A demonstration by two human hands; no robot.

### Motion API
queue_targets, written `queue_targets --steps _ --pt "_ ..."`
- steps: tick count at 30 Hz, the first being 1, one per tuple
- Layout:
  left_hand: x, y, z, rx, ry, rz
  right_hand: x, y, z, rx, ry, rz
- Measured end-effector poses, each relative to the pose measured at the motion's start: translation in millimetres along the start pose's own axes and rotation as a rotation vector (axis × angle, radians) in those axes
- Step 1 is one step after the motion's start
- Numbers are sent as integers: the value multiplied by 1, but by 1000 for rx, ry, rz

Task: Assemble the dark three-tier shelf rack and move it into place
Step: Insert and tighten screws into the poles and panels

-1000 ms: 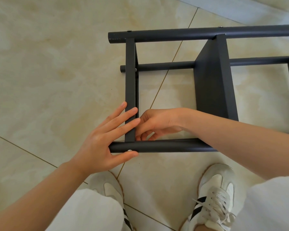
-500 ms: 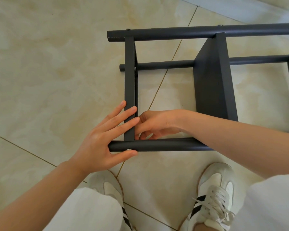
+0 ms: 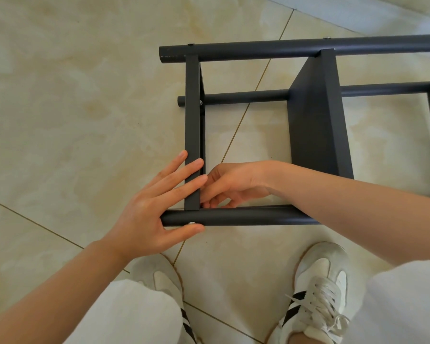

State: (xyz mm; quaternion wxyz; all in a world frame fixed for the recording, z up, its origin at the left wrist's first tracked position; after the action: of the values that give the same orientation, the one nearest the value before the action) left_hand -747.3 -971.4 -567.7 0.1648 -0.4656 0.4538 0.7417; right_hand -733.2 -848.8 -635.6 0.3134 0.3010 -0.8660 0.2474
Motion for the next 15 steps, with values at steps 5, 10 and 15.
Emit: queue_targets --steps 5,10,15 --pt "0 0 0 -2 -6 2 2 0 -3 18 20 3" --pt "1 0 -1 -1 -10 0 1 1 -3 22 15 2" --pt "1 0 0 3 3 2 0 1 1 18 -2 -5"
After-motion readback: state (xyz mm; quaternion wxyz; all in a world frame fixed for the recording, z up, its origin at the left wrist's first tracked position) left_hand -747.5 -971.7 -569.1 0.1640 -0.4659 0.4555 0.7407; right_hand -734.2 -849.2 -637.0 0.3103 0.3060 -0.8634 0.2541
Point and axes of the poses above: each hand's wrist, its own z-axis towards the middle knuckle, its own y-axis out of the back of the hand, x = y × z, the point moved 7 cm from there along z, towards the middle knuckle, and after that the axes turned 12 degrees about -z, right-handed, at the moved point
